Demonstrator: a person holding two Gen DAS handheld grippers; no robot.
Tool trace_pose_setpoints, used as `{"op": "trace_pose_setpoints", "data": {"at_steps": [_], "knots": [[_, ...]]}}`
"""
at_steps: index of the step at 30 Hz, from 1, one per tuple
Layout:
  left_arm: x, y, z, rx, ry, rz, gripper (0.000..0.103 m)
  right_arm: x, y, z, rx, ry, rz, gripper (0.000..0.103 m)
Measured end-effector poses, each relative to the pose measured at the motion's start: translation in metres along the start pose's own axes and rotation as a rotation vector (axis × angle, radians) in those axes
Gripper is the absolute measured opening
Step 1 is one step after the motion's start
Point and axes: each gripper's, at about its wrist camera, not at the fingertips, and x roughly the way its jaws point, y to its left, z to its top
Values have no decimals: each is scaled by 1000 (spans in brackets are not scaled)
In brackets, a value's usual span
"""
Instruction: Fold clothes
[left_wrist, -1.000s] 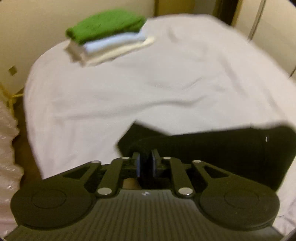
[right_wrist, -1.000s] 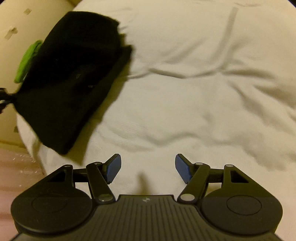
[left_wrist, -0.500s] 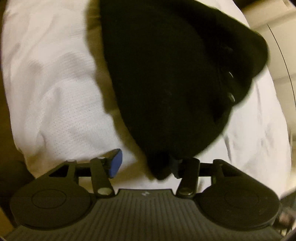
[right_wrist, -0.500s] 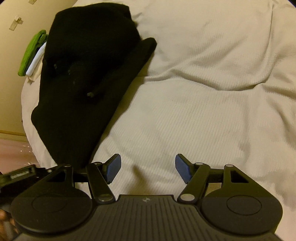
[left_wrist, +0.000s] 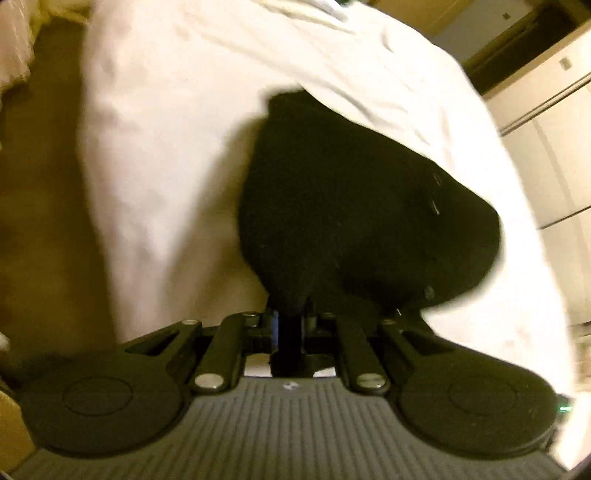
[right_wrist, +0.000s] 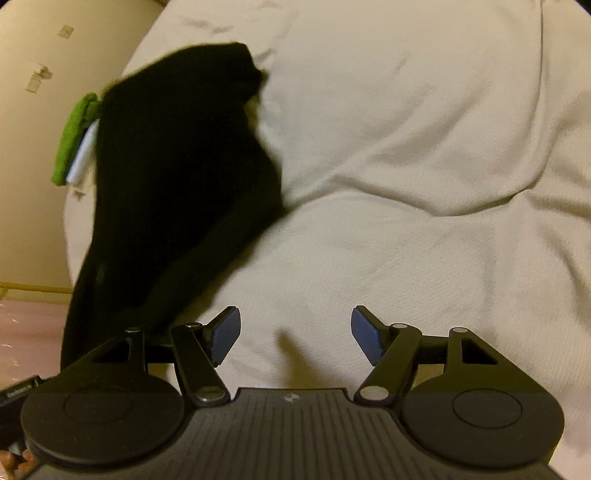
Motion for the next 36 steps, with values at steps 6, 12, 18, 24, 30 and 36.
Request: {"op": "trace_pose_setpoints", "data": {"at_steps": [6, 12, 18, 24, 30, 36], "knots": [[44, 29, -7, -53, 84, 50, 28, 14, -2, -5, 38, 10, 99, 69], [50, 45, -25, -182, 82, -29, 45, 28, -10, 7, 154, -53, 220, 68], [51, 69, -27, -245, 71, -75, 59, 69, -19, 26, 292, -18, 296, 64], [78, 60, -20, -199, 71, -86, 41, 109, -7, 39, 260, 51, 298, 22], [15, 50, -4, -88, 35, -138, 11, 68, 0, 22, 270, 37, 337, 14], [-105, -12, 39, 148, -164, -230, 11, -44, 29, -15, 239, -56, 494, 14]]}}
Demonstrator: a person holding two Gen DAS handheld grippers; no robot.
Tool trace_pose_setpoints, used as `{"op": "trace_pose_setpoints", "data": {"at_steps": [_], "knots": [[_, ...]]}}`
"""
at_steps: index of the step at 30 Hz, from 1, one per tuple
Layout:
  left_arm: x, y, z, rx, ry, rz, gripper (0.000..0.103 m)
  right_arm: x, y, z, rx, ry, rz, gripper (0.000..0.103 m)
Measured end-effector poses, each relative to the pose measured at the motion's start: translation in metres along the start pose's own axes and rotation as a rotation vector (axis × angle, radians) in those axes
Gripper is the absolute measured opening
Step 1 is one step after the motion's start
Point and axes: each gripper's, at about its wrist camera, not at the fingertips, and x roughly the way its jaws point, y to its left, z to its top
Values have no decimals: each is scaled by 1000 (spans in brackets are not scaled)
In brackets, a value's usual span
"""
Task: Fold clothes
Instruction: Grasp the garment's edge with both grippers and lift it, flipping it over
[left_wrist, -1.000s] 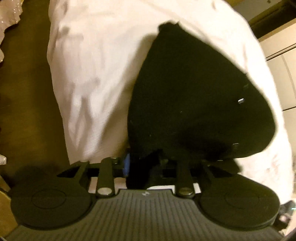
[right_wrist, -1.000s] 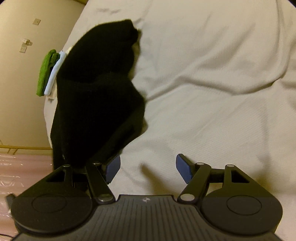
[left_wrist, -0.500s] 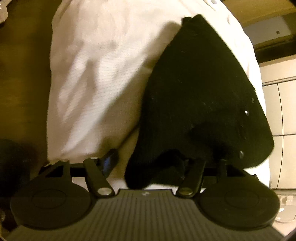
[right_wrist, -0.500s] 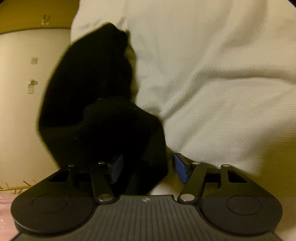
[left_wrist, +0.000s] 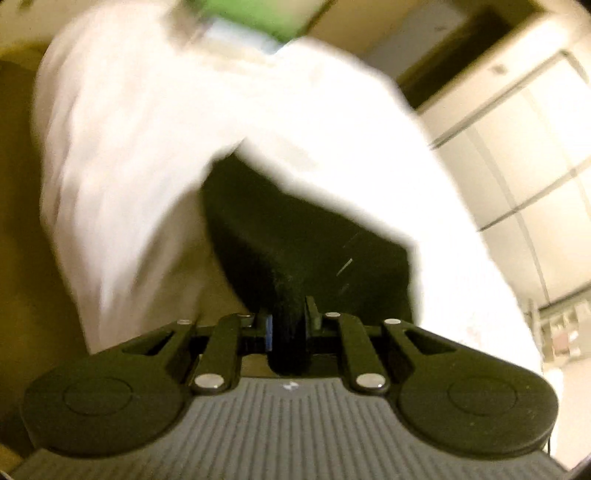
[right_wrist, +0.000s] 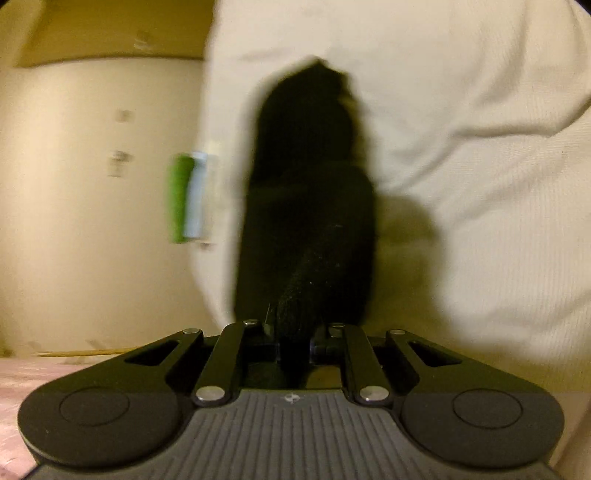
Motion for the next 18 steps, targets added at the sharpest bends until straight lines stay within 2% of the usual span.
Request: {"op": "trace_pose_setpoints", "data": {"at_steps": [2, 6, 10, 12, 15, 18], "knots": [[-27, -35, 27, 83, -60, -55, 11, -33, 31, -12, -35, -39, 77, 14], [-73, -115, 73, 271, -168, -155, 11, -91, 108, -26, -186, -162, 209, 14], [-112, -183, 118, 400, -270, -285, 11, -147, 191, -35, -370, -329, 307, 14], [-134, -220, 130, 459, -333, -364, 11, -172, 234, -42, -461, -413, 360, 14], [-172, -260, 160, 535, -425, -476, 11, -206, 294, -53, -577, -520, 391, 14], [-193, -284, 200, 577, -460, -565, 12, -223, 350, -65, -670, -608, 381, 14]]}}
